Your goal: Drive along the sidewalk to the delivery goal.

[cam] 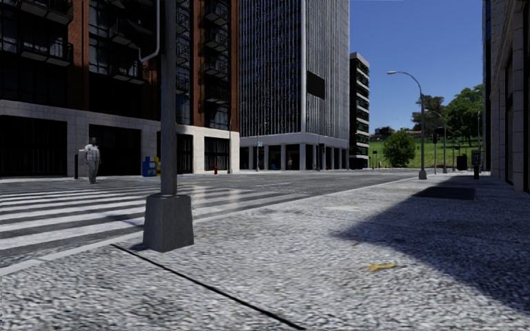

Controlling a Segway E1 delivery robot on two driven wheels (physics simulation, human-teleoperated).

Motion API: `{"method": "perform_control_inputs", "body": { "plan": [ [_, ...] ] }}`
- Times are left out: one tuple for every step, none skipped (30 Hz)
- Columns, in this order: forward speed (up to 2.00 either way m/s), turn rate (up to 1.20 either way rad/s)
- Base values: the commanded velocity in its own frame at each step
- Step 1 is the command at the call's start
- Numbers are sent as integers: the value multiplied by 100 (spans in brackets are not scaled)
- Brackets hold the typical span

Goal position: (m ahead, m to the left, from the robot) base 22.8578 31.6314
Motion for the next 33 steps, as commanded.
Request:
{"method": "perform_control_inputs", "body": {
  "plan": [
    [200,0],
    [200,0],
    [200,0],
    [200,0],
    [200,0],
    [200,0],
    [200,0],
    [200,0],
    [200,0],
    [200,0],
    [200,0],
    [200,0],
    [200,0],
    [200,0],
    [200,0],
    [200,0],
    [200,0],
    [199,0],
    [184,0],
    [164,3],
    [164,3],
    [151,11],
    [146,20],
    [145,31],
    [145,31],
    [144,41],
    [143,47],
    [143,51],
    [143,53],
    [143,53],
    [143,54],
    [143,54],
    [143,54]
  ]
}}
